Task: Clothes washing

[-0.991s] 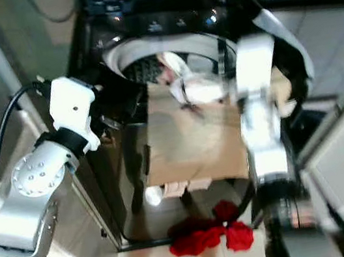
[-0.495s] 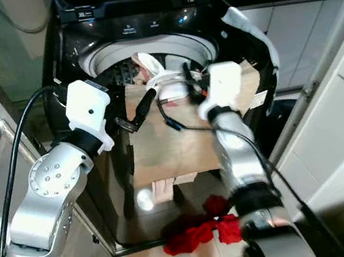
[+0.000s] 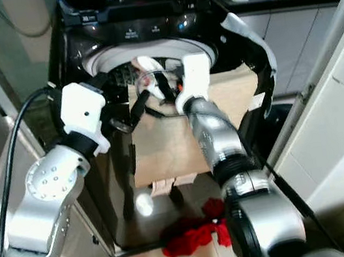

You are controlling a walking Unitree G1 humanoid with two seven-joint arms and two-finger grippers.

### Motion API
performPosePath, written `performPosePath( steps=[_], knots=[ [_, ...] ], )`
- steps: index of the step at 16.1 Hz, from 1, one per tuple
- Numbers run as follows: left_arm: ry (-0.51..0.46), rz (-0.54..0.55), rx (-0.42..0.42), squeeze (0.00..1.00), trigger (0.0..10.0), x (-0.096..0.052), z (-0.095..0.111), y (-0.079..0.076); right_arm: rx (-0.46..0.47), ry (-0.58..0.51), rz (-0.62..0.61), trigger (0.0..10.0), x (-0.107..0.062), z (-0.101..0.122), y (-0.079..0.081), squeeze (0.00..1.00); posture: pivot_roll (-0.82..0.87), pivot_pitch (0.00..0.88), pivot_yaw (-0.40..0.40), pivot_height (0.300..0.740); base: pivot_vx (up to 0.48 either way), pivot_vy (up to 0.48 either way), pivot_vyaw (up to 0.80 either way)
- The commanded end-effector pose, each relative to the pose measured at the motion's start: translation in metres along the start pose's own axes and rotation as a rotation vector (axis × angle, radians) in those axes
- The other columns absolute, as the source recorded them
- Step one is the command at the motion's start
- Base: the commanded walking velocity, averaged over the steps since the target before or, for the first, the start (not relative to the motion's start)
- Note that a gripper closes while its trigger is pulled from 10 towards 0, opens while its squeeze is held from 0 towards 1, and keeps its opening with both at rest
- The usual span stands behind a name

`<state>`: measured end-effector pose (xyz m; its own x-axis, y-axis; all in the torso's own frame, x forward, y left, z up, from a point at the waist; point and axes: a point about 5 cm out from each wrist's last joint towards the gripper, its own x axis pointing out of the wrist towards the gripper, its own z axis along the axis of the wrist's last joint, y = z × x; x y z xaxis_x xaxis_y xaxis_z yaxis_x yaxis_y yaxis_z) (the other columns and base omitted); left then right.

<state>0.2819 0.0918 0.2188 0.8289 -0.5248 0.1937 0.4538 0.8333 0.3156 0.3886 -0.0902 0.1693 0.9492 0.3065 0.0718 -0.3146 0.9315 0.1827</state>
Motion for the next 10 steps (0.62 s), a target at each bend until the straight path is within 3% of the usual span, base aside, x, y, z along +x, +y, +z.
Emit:
performPosePath(
  steps=[1,2,4,6,8,10],
  knots=[
    [-0.014,0.003,0.015,0.0,10.0,0.001,0.004,0.0,-0.035,0.033,-0.025,10.0,0.002,0.0,-0.008,0.0,0.1,0.0,-0.07,0.74,0.0,0.0,0.0],
    [-0.014,0.003,0.017,0.0,10.0,0.001,0.004,0.0,-0.05,0.041,-0.027,10.0,0.004,0.002,-0.009,0.0,0.1,0.0,-0.071,0.74,0.0,0.0,0.0],
    [-0.014,0.004,0.02,0.0,10.0,0.001,0.005,0.001,-0.192,0.022,-0.065,10.0,0.013,0.019,-0.014,0.0,0.11,0.0,-0.072,0.74,0.0,0.0,0.0],
    [-0.016,0.006,0.025,0.0,10.0,0.001,0.005,0.001,-0.39,-0.123,-0.07,10.0,0.023,0.06,-0.011,0.0,0.12,0.0,-0.074,0.74,0.0,0.0,0.0],
    [-0.017,0.01,0.027,0.0,10.0,0.001,0.006,0.001,-0.43,-0.222,-0.078,10.0,0.023,0.081,-0.011,0.0,0.11,0.0,-0.079,0.74,0.0,0.0,0.0],
    [-0.017,0.013,0.026,0.0,10.0,0.001,0.006,0.0,-0.404,-0.287,-0.084,10.0,0.02,0.086,-0.013,0.0,0.1,0.0,-0.082,0.74,0.0,0.0,0.0]
  ],
)
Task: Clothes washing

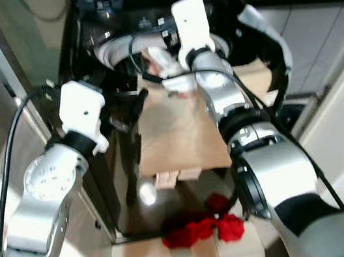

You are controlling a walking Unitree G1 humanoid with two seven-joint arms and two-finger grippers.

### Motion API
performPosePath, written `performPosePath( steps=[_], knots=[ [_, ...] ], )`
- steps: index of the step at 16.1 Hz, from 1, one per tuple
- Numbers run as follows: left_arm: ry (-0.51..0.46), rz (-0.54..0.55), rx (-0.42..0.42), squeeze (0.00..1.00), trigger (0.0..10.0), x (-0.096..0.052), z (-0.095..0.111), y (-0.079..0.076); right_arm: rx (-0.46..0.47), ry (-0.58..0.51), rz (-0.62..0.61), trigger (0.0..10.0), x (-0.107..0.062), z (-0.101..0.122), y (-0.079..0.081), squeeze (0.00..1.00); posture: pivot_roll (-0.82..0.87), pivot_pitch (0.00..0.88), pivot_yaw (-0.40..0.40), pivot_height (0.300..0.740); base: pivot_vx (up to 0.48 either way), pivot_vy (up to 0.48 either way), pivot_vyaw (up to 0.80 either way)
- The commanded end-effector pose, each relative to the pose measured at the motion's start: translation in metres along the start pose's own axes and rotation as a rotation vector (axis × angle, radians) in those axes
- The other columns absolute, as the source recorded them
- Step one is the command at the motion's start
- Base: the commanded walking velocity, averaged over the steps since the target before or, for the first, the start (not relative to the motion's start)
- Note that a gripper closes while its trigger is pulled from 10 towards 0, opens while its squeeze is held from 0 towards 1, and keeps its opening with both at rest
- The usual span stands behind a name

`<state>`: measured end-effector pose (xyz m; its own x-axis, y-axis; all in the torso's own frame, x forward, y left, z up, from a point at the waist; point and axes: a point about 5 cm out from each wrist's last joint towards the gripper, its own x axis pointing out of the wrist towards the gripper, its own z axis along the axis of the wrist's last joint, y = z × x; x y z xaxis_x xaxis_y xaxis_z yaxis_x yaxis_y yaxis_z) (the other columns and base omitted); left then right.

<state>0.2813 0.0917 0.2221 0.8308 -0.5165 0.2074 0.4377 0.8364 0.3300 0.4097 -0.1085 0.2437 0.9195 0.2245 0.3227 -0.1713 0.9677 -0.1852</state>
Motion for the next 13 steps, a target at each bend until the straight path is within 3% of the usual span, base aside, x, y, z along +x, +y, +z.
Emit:
performPosePath(
  steps=[1,3,5,8,9,11,13],
  knots=[
    [-0.005,0.003,0.006,0.0,10.0,0.0,0.002,-0.001,0.037,-0.055,-0.032,10.0,-0.003,0.004,-0.007,0.0,0.1,0.0,-0.081,0.74,0.0,0.0,0.0],
    [-0.001,0.002,0.006,0.0,10.0,-0.001,0.001,-0.002,0.135,-0.039,-0.028,10.0,-0.017,-0.009,-0.003,0.0,0.09,0.0,-0.083,0.74,0.0,0.0,0.0],
    [0.011,0.0,-0.029,0.0,10.0,-0.004,-0.002,0.001,0.255,-0.029,0.061,10.0,-0.047,-0.017,0.002,0.0,0.08,0.0,-0.073,0.74,0.0,0.0,0.0],
    [0.018,-0.058,-0.068,0.0,10.0,-0.009,-0.007,-0.001,0.282,-0.013,0.087,10.0,-0.076,-0.024,-0.009,0.0,0.05,0.0,-0.055,0.74,0.0,0.0,0.0],
    [0.022,-0.075,-0.073,0.0,10.0,-0.009,-0.008,-0.001,0.279,-0.001,0.079,10.0,-0.078,-0.028,-0.012,0.0,0.05,0.0,-0.055,0.74,0.0,0.0,0.0],
    [0.056,-0.229,-0.113,0.0,10.0,-0.014,-0.01,-0.007,0.276,0.073,0.058,10.0,-0.085,-0.038,-0.017,0.0,0.04,0.0,-0.04,0.74,0.0,0.0,0.0],
    [0.164,-0.436,-0.083,0.0,10.0,-0.03,-0.018,-0.009,0.283,0.153,0.085,10.0,-0.079,-0.051,-0.01,0.0,0.05,0.0,-0.039,0.74,0.0,0.0,0.0]
  ],
)
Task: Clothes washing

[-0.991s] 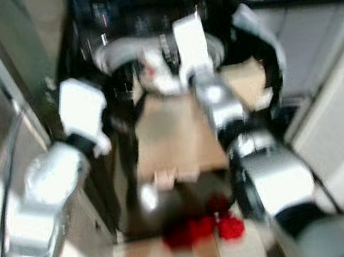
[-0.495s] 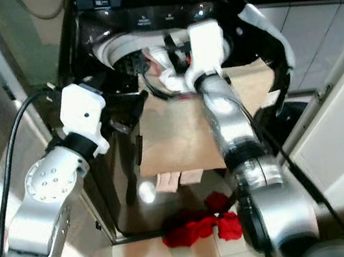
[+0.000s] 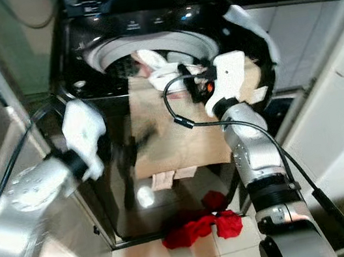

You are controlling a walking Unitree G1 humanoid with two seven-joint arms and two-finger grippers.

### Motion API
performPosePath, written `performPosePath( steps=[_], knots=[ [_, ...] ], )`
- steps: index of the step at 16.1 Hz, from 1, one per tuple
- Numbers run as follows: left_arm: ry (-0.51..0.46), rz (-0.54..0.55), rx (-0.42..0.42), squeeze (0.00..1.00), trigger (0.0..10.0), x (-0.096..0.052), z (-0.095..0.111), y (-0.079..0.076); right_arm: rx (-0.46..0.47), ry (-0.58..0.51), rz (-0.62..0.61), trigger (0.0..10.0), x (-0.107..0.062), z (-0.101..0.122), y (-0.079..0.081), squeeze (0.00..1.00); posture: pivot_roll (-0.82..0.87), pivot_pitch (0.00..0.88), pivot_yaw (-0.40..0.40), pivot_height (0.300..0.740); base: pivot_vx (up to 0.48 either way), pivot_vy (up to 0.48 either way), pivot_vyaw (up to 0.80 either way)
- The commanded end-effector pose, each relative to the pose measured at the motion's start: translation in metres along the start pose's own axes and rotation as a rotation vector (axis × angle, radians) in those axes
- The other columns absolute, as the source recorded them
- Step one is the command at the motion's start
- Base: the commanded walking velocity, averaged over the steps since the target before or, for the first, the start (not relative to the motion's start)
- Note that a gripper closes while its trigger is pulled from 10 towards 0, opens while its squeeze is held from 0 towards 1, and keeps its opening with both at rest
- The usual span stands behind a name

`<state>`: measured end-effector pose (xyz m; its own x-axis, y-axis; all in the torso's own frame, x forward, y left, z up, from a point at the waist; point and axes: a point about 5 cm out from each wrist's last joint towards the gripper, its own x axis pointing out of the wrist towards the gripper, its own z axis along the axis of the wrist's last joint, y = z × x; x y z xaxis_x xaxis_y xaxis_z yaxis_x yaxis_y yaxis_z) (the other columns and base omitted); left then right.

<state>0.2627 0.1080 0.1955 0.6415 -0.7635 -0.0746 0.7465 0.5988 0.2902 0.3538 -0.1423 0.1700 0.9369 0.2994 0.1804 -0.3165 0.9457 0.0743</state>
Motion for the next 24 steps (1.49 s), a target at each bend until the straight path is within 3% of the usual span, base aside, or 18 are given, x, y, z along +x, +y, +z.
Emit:
performPosePath(
  steps=[1,3,6,10,11,14,16,17,20,21,24],
  knots=[
    [0.006,-0.063,-0.006,0.0,10.0,-0.001,0.001,-0.006,0.007,0.025,0.015,10.0,0.005,-0.001,0.001,0.0,0.06,0.0,-0.041,0.74,0.0,0.0,0.0],
    [-0.027,-0.015,-0.035,0.0,10.0,-0.001,0.006,0.003,0.04,0.098,0.036,10.0,0.017,-0.013,0.008,0.0,0.08,0.0,-0.051,0.74,0.0,0.0,0.0],
    [-0.031,0.002,-0.046,0.0,10.0,0.002,0.005,0.002,0.037,0.149,0.039,10.0,0.03,-0.017,0.011,0.0,0.09,0.0,-0.06,0.74,0.0,0.0,0.0],
    [-0.046,-0.01,-0.081,0.0,10.0,0.005,0.005,-0.007,-0.048,0.195,0.009,10.0,0.053,-0.007,0.012,0.0,0.1,0.0,-0.078,0.74,0.0,0.0,0.0],
    [-0.056,-0.002,-0.082,0.0,10.0,0.006,0.006,-0.007,-0.124,0.205,-0.022,10.0,0.059,0.001,0.008,0.0,0.1,0.0,-0.079,0.74,0.0,0.0,0.0],
    [-0.064,0.011,-0.08,0.0,10.0,0.008,0.008,-0.006,-0.337,0.127,-0.081,10.0,0.072,0.032,0.002,0.0,0.11,0.0,-0.082,0.74,0.0,0.0,0.0],
    [-0.069,0.041,-0.082,0.0,10.0,0.008,0.008,-0.004,-0.388,0.017,-0.136,10.0,0.078,0.056,-0.003,0.0,0.1,0.0,-0.08,0.74,0.0,0.0,0.0],
    [-0.058,0.12,-0.061,0.0,10.0,0.011,0.004,0.001,-0.366,-0.076,-0.153,10.0,0.079,0.074,-0.005,0.0,0.09,0.0,-0.081,0.74,0.0,0.0,0.0],
    [-0.028,0.262,-0.057,0.0,10.0,0.017,-0.002,0.008,-0.305,-0.165,-0.141,10.0,0.073,0.076,-0.008,0.0,0.08,0.0,-0.081,0.74,0.0,0.0,0.0],
    [-0.025,0.305,-0.083,0.0,10.0,0.021,-0.006,0.007,-0.239,-0.229,-0.16,10.0,0.063,0.071,-0.012,0.0,0.06,0.0,-0.069,0.74,0.0,0.0,0.0],
    [-0.023,0.314,-0.093,0.0,10.0,0.026,-0.01,0.001,-0.204,-0.234,-0.13,10.0,0.039,0.04,-0.003,0.0,0.03,0.0,-0.052,0.74,0.0,0.0,0.0]
  ],
)
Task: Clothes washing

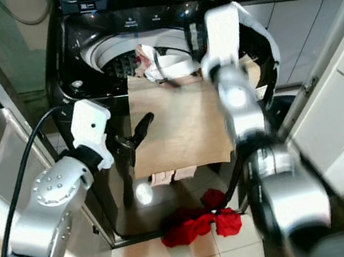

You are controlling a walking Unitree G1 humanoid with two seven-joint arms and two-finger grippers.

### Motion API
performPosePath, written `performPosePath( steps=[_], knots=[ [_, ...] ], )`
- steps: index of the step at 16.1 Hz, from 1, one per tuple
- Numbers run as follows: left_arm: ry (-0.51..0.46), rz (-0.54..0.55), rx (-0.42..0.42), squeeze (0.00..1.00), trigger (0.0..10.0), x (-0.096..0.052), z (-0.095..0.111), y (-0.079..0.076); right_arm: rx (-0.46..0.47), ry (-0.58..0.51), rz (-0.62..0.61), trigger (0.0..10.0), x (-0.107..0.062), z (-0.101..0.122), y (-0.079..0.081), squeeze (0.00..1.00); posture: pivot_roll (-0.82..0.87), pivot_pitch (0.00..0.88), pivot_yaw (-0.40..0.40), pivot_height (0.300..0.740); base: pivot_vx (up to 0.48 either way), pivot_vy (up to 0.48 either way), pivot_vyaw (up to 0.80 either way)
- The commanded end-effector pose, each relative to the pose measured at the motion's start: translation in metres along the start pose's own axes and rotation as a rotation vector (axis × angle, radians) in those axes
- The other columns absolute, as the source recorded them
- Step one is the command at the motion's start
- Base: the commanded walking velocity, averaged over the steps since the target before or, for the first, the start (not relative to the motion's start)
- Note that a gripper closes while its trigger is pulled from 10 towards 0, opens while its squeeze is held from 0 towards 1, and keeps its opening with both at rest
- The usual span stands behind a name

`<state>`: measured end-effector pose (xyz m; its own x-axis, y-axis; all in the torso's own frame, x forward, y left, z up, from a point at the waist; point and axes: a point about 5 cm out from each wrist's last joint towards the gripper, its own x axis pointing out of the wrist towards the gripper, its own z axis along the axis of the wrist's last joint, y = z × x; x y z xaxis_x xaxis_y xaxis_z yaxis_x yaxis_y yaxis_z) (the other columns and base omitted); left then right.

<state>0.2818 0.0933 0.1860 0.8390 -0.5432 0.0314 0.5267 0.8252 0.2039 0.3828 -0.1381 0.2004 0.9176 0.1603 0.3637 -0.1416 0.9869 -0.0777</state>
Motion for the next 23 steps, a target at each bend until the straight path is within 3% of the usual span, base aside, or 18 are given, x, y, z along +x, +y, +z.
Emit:
performPosePath(
  steps=[1,4,7,10,13,16,18,19,21,23],
  knots=[
    [0.004,0.001,0.004,0.0,10.0,0.002,-0.003,-0.003,0.05,-0.022,0.025,10.0,-0.003,0.004,0.002,0.0,0.02,0.0,-0.045,0.74,0.0,0.0,0.0],
    [0.0,0.004,-0.002,0.0,10.0,0.004,-0.003,-0.001,0.115,0.081,0.055,10.0,-0.016,-0.018,0.006,0.0,0.01,0.0,-0.025,0.74,0.0,0.0,0.0],
    [0.005,-0.064,0.032,0.0,10.0,0.003,-0.002,-0.003,0.194,0.21,0.095,10.0,-0.001,-0.025,0.013,0.0,0.03,0.0,-0.02,0.74,0.0,0.0,0.0],
    [0.056,-0.208,0.085,0.0,10.0,-0.011,-0.004,-0.006,0.234,0.312,0.14,10.0,0.009,-0.029,0.023,0.0,0.08,0.0,-0.053,0.74,0.0,0.0,0.0],
    [0.038,-0.217,0.102,0.0,10.0,-0.017,0.006,-0.001,0.268,0.392,0.152,10.0,0.023,-0.022,0.029,0.0,0.12,0.0,-0.082,0.74,0.0,0.0,0.0],
    [0.028,-0.194,0.096,0.0,10.0,-0.023,0.011,0.001,0.227,0.502,0.171,10.0,0.027,-0.023,0.035,0.0,0.15,0.0,-0.112,0.74,0.0,0.0,0.0],
    [0.034,-0.182,0.095,0.0,10.0,-0.027,0.013,0.002,0.139,0.542,0.12,10.0,0.03,-0.022,0.029,0.0,0.17,0.0,-0.12,0.74,0.0,0.0,0.0],
    [0.035,-0.174,0.095,0.0,10.0,-0.027,0.013,0.003,0.06,0.533,0.079,10.0,0.033,-0.018,0.022,0.0,0.18,0.0,-0.121,0.74,0.0,0.0,0.0],
    [0.034,-0.156,0.098,0.0,10.0,-0.027,0.014,0.004,0.006,0.448,-0.01,10.0,0.046,0.003,0.01,0.0,0.18,0.0,-0.127,0.74,0.0,0.0,0.0],
    [0.031,-0.125,0.095,0.0,10.0,-0.026,0.015,0.008,-0.001,0.289,0.033,10.0,0.061,0.032,0.011,0.0,0.17,0.0,-0.124,0.74,0.0,0.0,0.0]
  ],
)
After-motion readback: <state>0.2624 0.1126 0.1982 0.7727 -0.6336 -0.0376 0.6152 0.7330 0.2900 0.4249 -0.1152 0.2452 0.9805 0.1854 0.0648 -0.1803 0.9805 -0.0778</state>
